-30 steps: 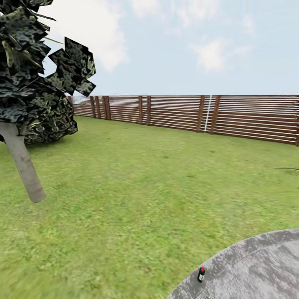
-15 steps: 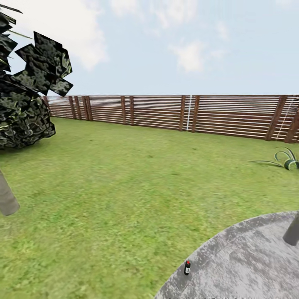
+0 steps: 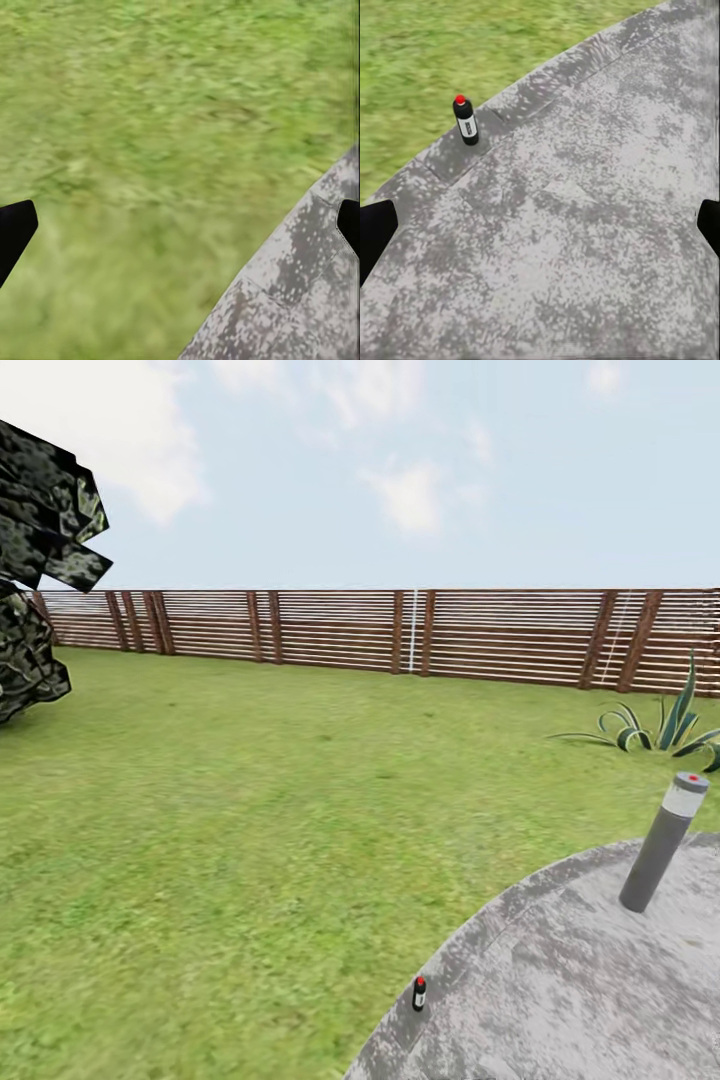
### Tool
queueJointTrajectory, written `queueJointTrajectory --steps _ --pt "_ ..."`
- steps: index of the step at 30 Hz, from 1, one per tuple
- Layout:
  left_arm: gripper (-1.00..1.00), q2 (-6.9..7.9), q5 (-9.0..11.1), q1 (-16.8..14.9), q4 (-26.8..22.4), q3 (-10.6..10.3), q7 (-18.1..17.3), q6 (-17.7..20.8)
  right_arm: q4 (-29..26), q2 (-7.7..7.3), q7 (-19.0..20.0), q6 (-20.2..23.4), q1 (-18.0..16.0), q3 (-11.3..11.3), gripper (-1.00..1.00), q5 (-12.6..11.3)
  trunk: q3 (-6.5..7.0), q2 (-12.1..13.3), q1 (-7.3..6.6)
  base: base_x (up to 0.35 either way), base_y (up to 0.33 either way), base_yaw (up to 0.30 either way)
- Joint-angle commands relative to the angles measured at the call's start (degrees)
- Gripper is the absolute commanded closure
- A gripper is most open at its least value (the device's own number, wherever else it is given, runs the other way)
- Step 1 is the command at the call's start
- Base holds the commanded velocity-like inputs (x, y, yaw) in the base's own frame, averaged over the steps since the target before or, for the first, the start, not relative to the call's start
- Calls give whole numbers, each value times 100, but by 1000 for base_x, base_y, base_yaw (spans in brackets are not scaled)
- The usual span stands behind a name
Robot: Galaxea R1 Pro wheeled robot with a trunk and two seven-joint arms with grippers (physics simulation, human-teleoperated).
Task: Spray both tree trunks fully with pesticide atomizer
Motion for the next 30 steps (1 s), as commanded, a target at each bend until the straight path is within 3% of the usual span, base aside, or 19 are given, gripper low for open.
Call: queueJointTrajectory --steps 1,8,30 --pt "-100 0 1 0 -1 -1 0 0 0 0 0 0 0 0 -100 1 0 0 0 0 0 -271" --pt "-100 0 2 0 -6 -1 0 0 0 0 1 0 0 0 -100 2 0 0 0 0 67 -271" --pt "-100 0 -3 0 -7 -1 -7 0 0 0 0 0 0 0 -100 2 0 0 0 0 297 -271"
